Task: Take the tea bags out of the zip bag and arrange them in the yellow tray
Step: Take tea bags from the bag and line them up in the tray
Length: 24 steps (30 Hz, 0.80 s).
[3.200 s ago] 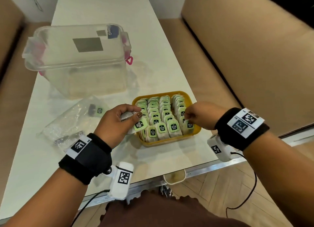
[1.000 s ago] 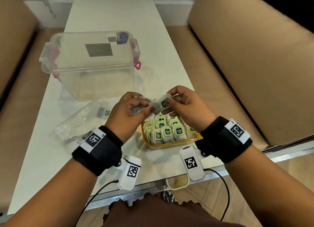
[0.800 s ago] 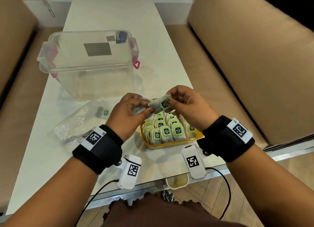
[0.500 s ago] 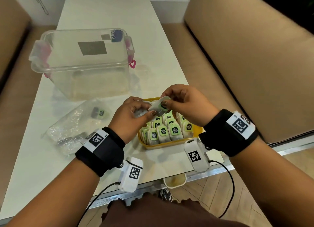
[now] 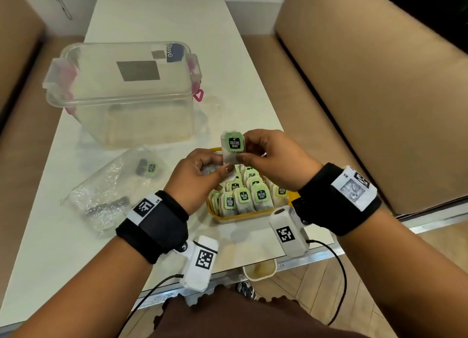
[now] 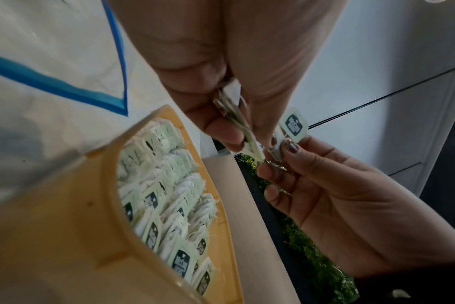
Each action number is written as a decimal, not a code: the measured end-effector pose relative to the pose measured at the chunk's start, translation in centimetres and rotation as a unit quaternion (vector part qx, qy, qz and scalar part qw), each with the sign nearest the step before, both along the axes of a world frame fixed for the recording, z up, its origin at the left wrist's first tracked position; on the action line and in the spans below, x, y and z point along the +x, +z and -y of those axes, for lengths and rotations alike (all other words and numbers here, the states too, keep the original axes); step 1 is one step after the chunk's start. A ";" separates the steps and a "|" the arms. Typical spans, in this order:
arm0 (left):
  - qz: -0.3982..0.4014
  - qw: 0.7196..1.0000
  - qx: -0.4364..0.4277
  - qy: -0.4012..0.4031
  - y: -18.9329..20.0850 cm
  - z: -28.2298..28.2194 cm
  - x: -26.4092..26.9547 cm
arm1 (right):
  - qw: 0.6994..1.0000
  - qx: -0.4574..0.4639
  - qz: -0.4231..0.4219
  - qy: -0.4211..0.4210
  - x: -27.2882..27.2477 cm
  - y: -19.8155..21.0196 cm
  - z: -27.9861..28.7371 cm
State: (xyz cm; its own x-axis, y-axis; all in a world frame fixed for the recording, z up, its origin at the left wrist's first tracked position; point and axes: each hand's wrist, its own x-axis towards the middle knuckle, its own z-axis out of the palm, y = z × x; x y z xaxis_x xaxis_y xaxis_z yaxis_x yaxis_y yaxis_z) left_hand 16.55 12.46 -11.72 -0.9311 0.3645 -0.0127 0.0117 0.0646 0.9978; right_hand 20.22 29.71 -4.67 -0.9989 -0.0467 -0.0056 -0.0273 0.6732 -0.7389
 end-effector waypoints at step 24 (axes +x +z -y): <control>-0.095 0.976 -0.189 -0.042 -0.4 0.7 1.2 | 0.937 0.295 0.178 0.050 1.6 -0.7 -6.0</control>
